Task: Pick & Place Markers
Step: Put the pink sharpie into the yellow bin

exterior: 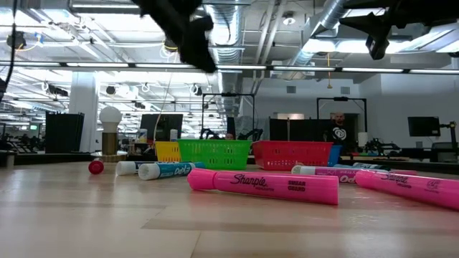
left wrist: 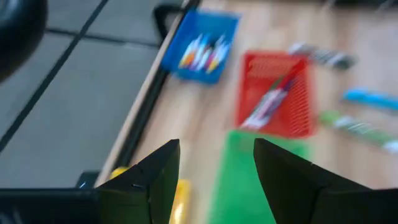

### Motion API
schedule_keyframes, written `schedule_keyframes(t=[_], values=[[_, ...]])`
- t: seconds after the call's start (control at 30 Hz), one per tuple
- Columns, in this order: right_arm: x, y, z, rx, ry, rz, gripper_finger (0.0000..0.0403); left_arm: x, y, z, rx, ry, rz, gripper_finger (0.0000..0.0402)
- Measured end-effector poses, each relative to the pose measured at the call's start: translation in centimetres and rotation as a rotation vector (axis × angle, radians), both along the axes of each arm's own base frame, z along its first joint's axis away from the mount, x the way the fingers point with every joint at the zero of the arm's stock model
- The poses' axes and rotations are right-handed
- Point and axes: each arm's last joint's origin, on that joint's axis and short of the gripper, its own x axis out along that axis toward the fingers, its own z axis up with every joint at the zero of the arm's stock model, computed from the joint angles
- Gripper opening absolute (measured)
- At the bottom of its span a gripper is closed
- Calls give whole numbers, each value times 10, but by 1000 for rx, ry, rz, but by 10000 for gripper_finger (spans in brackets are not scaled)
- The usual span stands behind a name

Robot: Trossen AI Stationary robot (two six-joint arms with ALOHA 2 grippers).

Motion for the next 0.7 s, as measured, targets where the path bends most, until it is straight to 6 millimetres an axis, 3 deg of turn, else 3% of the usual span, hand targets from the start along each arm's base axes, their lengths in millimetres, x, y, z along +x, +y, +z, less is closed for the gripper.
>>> schedule_keyframes(t=[0.27,0.47,0.7], values=[[0,0,0,0,0,0,111,-2,-79,37,-153,-174,-77,204],[0,0,0,0,0,0,111,4,-131,38,-265,-184,-171,204],[0,0,0,0,0,0,111,13,-188,26,-310,-128,-296,204]])
